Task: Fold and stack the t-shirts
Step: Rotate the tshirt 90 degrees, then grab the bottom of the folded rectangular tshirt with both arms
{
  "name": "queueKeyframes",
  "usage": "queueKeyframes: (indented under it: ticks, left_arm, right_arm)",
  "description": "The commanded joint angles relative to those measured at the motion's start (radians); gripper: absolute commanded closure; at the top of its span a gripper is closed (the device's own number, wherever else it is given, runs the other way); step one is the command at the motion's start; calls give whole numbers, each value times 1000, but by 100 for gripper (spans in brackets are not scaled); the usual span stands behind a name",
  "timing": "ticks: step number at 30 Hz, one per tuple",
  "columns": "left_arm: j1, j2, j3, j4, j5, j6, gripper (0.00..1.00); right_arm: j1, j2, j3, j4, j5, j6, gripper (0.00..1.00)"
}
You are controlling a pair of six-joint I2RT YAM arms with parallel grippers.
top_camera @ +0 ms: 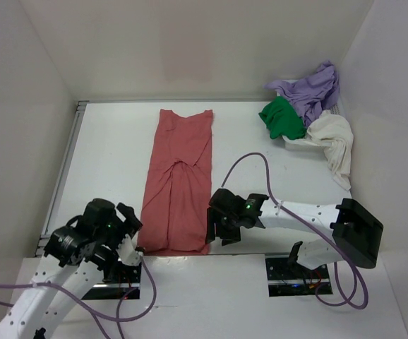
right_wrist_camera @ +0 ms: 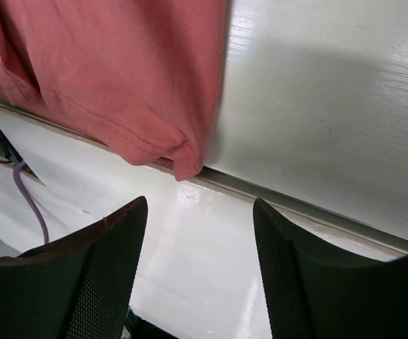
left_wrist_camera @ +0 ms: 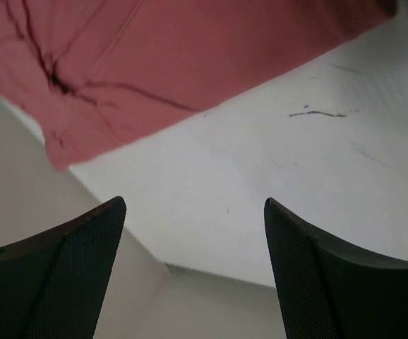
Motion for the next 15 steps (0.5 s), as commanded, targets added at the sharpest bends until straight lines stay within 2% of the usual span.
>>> queueKeyframes:
  ticks: [1,2,3,5,9,13,15]
  left_arm:
    - [-8,213,100,-60,188,193,14]
    - [-21,310,137,-82,227,207,14]
    - [-38,311,137,-83,241,216,14]
    - [-66,421,157,-83,251,239,14]
    - [-205,568,168,-101,188,314,13]
    - [-349,610,111,-38,44,382,13]
    - [-408,610,85,-27,21,408,13]
  right_arm:
    - [-2,-27,7,2,24,1,33]
    - [-14,-36,7,11,13,1,31]
    - [-14,-36,7,11,13,-8,31]
    - [-26,-36,7,24,4,-17,30]
    - [-49,-27,-25,68,-17,-40,30]
    - [-98,27,-35,79,-51,-100,29]
    - [-112,45,-35,79,-60,-124,29]
